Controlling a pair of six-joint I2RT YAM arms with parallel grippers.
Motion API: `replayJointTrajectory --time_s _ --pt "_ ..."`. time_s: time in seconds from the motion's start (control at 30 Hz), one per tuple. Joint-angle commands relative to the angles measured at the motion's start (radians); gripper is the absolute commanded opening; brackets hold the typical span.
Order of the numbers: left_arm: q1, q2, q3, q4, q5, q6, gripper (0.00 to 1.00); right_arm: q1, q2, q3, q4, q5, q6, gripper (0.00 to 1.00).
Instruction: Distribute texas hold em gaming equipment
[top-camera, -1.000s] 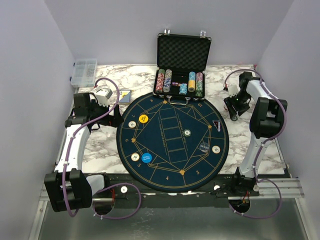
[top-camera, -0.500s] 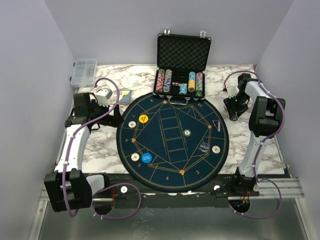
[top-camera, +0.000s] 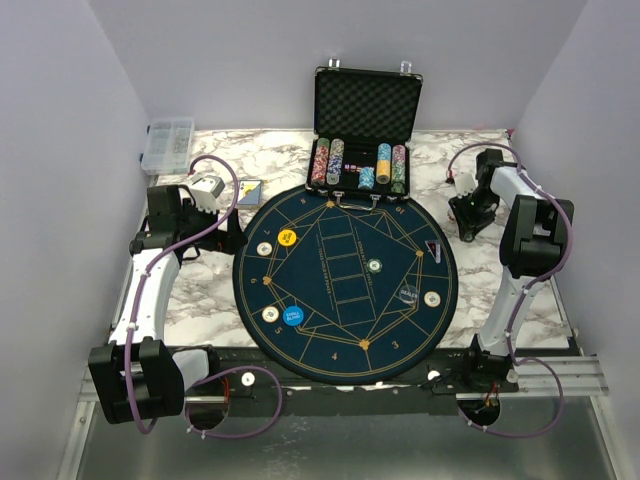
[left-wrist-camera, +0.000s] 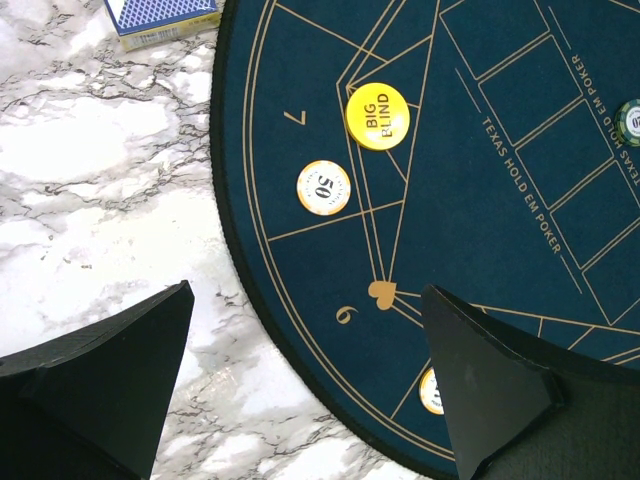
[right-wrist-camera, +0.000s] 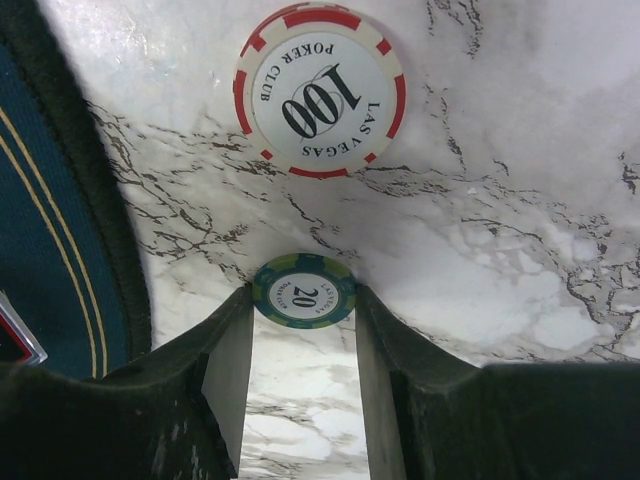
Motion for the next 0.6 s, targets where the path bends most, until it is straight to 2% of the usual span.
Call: replayJointTrajectory --time_s 0.0,0.3,0.57 --pt "-0.006 0.005 0.025 -0.008 -0.003 0.007 0.98 -0.004 0.030 -0.050 -0.047 -0.006 -0.015 0.31" --pt "-0.006 0.009 0.029 -0.010 0.002 0.004 0.98 -0.004 -0.111 -0.026 -0.134 -0.035 -0.025 0.30" --pt "-0.006 0.010 0.028 -0.009 0.003 0.004 0.98 0.017 -0.281 -0.128 -0.231 -0.124 -0.053 0.30"
